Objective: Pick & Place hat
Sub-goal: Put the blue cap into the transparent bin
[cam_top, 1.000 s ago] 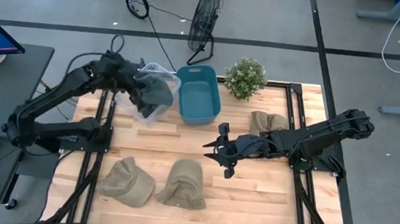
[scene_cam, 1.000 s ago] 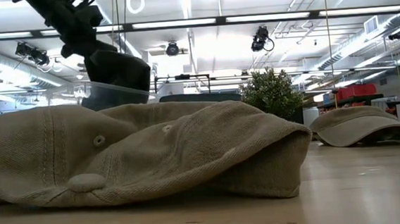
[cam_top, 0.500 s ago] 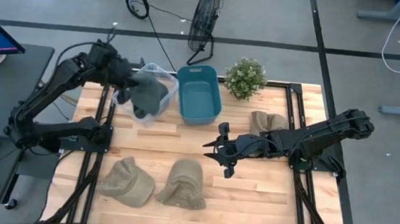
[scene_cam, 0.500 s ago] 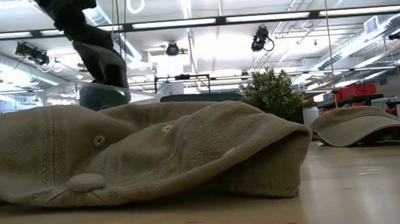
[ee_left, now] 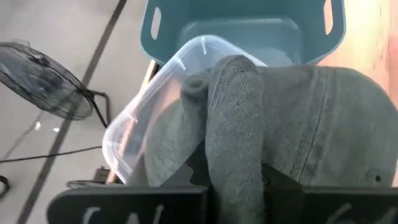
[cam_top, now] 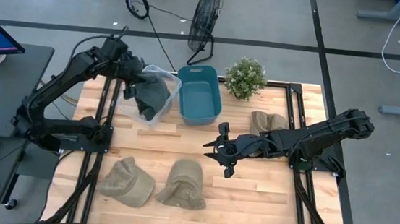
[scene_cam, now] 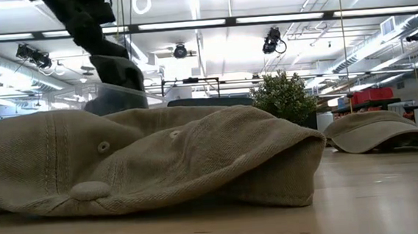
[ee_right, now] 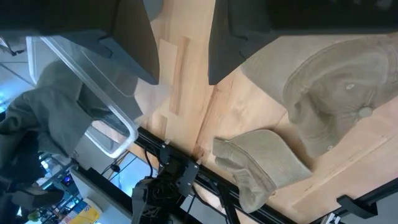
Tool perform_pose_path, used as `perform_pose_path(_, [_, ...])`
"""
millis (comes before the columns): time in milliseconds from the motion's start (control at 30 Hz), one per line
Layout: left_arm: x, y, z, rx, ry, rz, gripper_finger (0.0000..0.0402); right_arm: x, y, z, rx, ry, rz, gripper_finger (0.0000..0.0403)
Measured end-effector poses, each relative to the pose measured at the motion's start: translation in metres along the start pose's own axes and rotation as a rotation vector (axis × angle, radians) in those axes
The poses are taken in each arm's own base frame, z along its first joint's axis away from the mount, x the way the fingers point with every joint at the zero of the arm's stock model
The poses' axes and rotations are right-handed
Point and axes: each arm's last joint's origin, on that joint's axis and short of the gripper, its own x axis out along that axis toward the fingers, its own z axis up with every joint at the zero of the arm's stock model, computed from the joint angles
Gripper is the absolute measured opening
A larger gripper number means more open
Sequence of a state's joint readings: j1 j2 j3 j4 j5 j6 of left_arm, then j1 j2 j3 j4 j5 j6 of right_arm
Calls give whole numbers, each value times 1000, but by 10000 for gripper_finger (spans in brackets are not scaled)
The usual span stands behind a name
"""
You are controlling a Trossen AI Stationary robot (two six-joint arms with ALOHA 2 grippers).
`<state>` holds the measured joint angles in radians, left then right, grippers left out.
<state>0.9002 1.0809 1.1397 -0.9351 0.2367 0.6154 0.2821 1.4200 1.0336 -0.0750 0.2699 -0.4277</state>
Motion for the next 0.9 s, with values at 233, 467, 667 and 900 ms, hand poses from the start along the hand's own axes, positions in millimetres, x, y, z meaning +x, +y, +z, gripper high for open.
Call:
perform_pose_path(233, [-19, 1, 8, 160, -20, -9, 22, 0, 0, 0, 0, 0, 0, 141])
perform_pose_path(467, [-8, -4, -1, 97, 39, -117, 35, 0, 0, 0, 0, 0, 1, 141])
perform_pose_path(667, [10, 7, -6, -51, 132, -91, 74, 0, 0, 0, 0, 0, 1, 140])
perform_pose_path(900, [23, 16, -5, -97, 184, -30, 126, 0, 0, 0, 0, 1, 1, 140])
